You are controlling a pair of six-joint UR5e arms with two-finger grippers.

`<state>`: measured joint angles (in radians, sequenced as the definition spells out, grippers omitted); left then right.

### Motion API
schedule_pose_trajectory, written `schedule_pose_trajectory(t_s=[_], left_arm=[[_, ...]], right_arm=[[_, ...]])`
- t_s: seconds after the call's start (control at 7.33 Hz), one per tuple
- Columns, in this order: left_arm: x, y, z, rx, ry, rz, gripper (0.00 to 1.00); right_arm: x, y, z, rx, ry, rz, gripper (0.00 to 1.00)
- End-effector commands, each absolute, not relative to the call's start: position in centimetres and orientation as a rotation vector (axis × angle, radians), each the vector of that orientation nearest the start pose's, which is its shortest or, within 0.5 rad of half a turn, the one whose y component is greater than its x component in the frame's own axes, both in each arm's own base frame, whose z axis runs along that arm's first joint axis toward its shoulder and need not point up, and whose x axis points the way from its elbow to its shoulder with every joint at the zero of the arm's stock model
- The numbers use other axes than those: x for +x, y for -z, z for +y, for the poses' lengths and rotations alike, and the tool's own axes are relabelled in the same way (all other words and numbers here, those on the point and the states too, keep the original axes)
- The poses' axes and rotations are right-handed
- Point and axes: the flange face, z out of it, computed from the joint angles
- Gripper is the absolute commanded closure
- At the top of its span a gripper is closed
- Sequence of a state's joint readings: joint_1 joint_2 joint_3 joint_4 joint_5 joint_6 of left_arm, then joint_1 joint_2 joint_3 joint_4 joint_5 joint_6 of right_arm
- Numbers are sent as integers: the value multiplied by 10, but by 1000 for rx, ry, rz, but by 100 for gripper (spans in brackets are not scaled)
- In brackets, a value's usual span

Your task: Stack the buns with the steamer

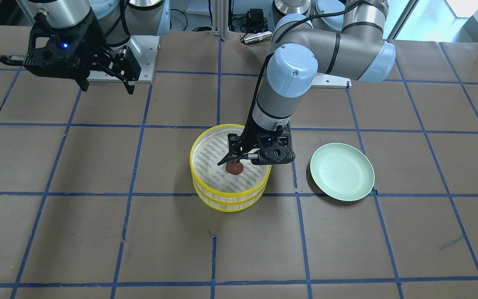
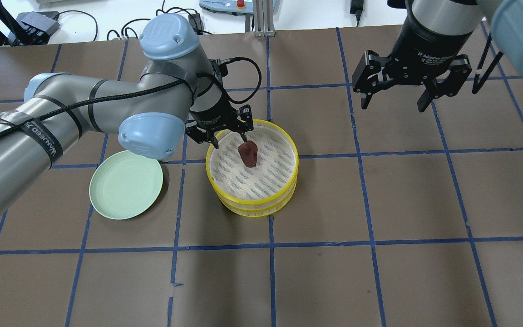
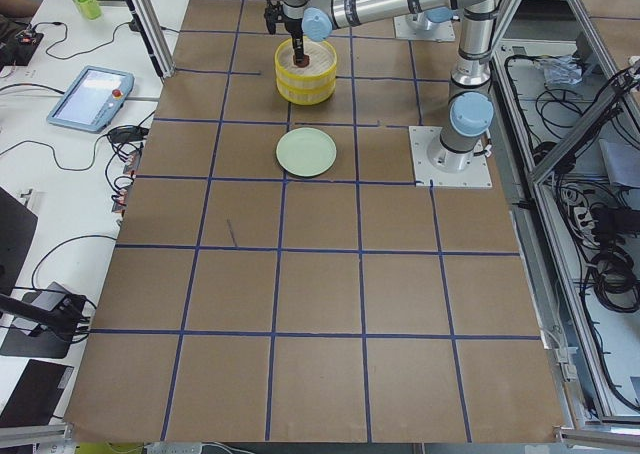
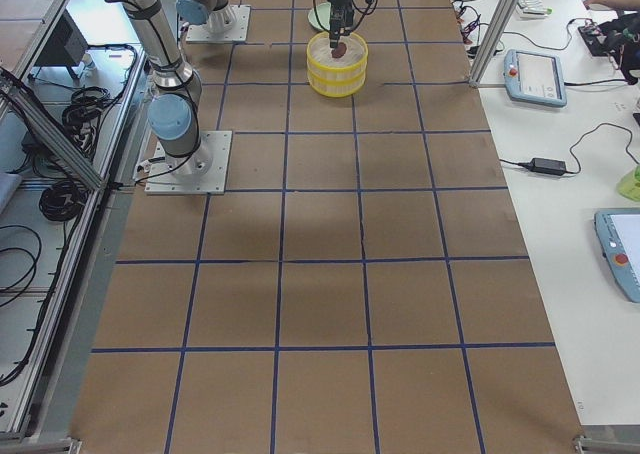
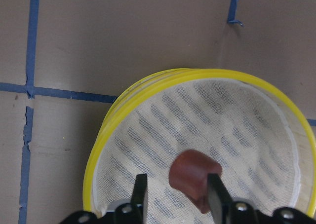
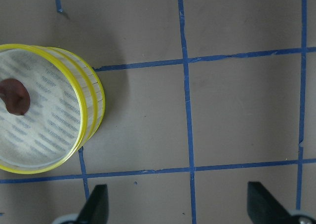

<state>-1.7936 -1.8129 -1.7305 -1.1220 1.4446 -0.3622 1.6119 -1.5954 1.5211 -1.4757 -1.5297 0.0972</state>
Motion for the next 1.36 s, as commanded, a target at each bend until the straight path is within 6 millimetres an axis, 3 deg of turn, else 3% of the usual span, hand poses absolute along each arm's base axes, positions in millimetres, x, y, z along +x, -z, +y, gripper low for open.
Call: schedule_pose_trajectory(t_s=[0.0, 0.27, 0.41, 0.55, 0.68, 0.82, 1.23], left_arm=[[-227, -367, -528, 14, 91, 3169, 0], [-127, -446, -519, 194, -25, 3143, 0], [-82, -478, -512, 181, -67, 3150, 0], [-55, -509, -496, 90, -29, 3159, 0], [-51, -527, -477, 68, 9, 3148, 0], [-57, -528, -467, 82, -2, 3150, 0], [-65, -520, -469, 162, -22, 3162, 0]], right_arm=[[156, -516, -471, -56, -30, 3103, 0], [153, -517, -474, -47, -18, 3103, 0], [154, -517, -474, -40, -16, 3103, 0], [154, -516, -474, -40, -18, 3103, 0], [154, -516, -474, -40, -18, 3103, 0], [154, -516, -474, -40, -18, 3103, 0], [155, -516, -473, -45, -16, 3103, 0]])
